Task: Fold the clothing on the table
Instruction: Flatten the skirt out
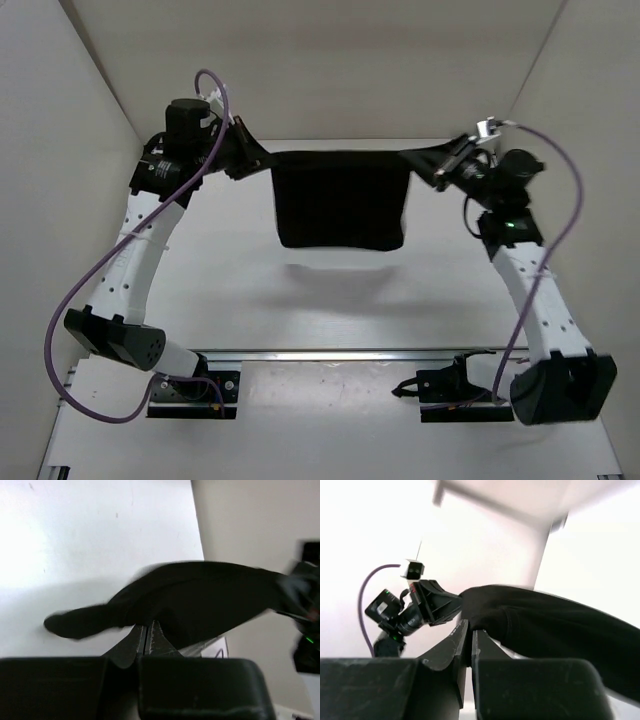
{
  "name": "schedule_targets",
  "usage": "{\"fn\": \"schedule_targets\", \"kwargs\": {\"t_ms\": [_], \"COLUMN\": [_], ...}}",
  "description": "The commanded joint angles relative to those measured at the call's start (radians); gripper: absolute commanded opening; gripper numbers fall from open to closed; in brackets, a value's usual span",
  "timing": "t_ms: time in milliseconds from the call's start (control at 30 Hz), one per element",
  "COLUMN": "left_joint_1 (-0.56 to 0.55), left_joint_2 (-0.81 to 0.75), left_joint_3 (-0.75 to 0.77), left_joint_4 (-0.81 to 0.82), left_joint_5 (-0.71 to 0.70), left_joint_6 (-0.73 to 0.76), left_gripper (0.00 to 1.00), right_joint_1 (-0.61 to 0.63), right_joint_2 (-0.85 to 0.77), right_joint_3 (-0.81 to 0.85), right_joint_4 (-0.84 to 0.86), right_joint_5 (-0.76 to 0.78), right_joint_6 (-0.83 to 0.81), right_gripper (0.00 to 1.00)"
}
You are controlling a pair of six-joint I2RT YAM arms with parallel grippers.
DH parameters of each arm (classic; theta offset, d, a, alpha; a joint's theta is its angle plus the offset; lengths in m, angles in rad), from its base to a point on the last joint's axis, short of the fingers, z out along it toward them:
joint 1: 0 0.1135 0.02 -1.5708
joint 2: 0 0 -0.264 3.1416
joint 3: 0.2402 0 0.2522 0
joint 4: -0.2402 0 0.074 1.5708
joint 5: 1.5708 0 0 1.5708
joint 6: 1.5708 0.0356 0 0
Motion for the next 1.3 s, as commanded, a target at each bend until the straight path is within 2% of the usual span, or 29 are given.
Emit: {"fn": "schedule_targets", "kwargs": {"t_ms": [0, 67, 300, 433, 567, 733, 800, 867, 967, 1033, 1100, 1167, 1200, 1233, 1267], "left_joint_1": [0.021, 0.022, 0.05, 0.056, 0.082, 0.123, 0.145, 0.156, 0.162, 0.157, 0.151, 0.118, 0.108, 0.099, 0.085], "left_joint_2": [-0.002, -0.01, -0.073, -0.03, 0.112, 0.343, 0.387, 0.404, 0.385, 0.372, 0.34, 0.29, 0.253, 0.224, 0.179], "left_joint_3": [0.102, 0.119, -0.007, -0.009, 0.066, 0.362, 0.42, 0.444, 0.409, 0.366, 0.288, 0.109, -0.021, -0.094, -0.24], "left_joint_4": [-0.029, -0.026, 0.013, 0.028, 0.031, -0.032, -0.027, -0.007, 0.008, 0.011, 0.016, 0.045, 0.091, 0.146, 0.184], "left_joint_5": [-0.013, -0.014, 0.025, 0.034, 0.052, 0.062, 0.078, 0.095, 0.095, 0.083, 0.076, 0.062, 0.059, 0.056, 0.056], "left_joint_6": [0.016, 0.007, -0.001, -0.003, 0.017, 0.039, 0.021, 0.008, 0.025, 0.04, 0.064, 0.085, 0.083, 0.079, 0.073], "left_gripper": [0.0, 0.0, 0.0, 0.0, 0.0, 0.0, 0.0, 0.0, 0.0, 0.0, 0.0, 0.0, 0.0, 0.0, 0.0], "right_joint_1": [-0.119, -0.148, -0.126, -0.129, -0.086, -0.049, -0.023, -0.015, -0.031, -0.038, -0.046, -0.064, -0.067, -0.07, -0.075], "right_joint_2": [-0.092, -0.132, -0.166, -0.092, 0.058, 0.291, 0.4, 0.463, 0.515, 0.5, 0.459, 0.397, 0.353, 0.315, 0.278], "right_joint_3": [0.067, 0.093, 0.09, 0.114, 0.206, 0.498, 0.636, 0.811, 0.895, 0.849, 0.693, 0.526, 0.399, 0.346, 0.233], "right_joint_4": [-0.398, -0.445, -0.488, -0.461, -0.478, -0.54, -0.609, -0.697, -0.748, -0.731, -0.684, -0.621, -0.572, -0.533, -0.513], "right_joint_5": [-0.096, -0.1, -0.099, -0.1, -0.107, -0.1, -0.081, -0.05, -0.051, -0.06, -0.062, -0.064, -0.068, -0.07, -0.067], "right_joint_6": [-0.281, -0.3, -0.313, -0.341, -0.414, -0.534, -0.586, -0.644, -0.662, -0.66, -0.66, -0.627, -0.605, -0.594, -0.585], "right_gripper": [0.0, 0.0, 0.0, 0.0, 0.0, 0.0, 0.0, 0.0, 0.0, 0.0, 0.0, 0.0, 0.0, 0.0, 0.0]}}
